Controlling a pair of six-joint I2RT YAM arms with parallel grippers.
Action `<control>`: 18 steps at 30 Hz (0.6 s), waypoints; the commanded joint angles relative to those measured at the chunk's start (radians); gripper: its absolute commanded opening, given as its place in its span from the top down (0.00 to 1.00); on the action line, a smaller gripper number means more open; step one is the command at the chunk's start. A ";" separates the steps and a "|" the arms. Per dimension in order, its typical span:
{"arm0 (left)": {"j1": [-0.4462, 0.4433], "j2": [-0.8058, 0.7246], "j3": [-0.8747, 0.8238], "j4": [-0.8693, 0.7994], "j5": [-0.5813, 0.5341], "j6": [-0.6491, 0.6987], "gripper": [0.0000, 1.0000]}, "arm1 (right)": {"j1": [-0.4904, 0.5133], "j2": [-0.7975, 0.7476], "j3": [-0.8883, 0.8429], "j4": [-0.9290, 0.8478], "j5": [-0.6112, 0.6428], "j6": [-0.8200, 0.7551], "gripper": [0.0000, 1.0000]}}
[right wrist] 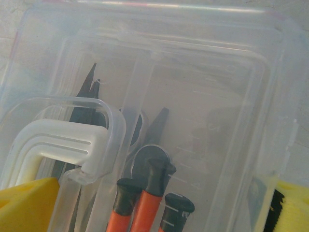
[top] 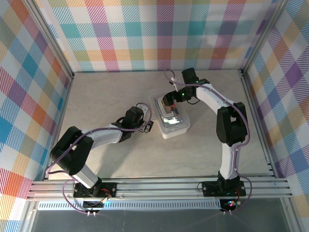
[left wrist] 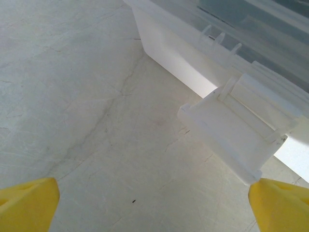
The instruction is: Pack the tool kit
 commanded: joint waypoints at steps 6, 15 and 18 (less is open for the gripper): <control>0.049 -0.062 0.052 0.061 -0.073 0.003 0.00 | 0.027 0.037 -0.055 -0.145 -0.072 -0.028 0.01; 0.094 -0.038 0.037 0.112 0.005 -0.047 0.00 | 0.027 0.037 -0.058 -0.145 -0.075 -0.028 0.01; 0.109 -0.022 0.035 0.130 0.031 -0.071 0.00 | 0.026 0.031 -0.062 -0.147 -0.075 -0.031 0.01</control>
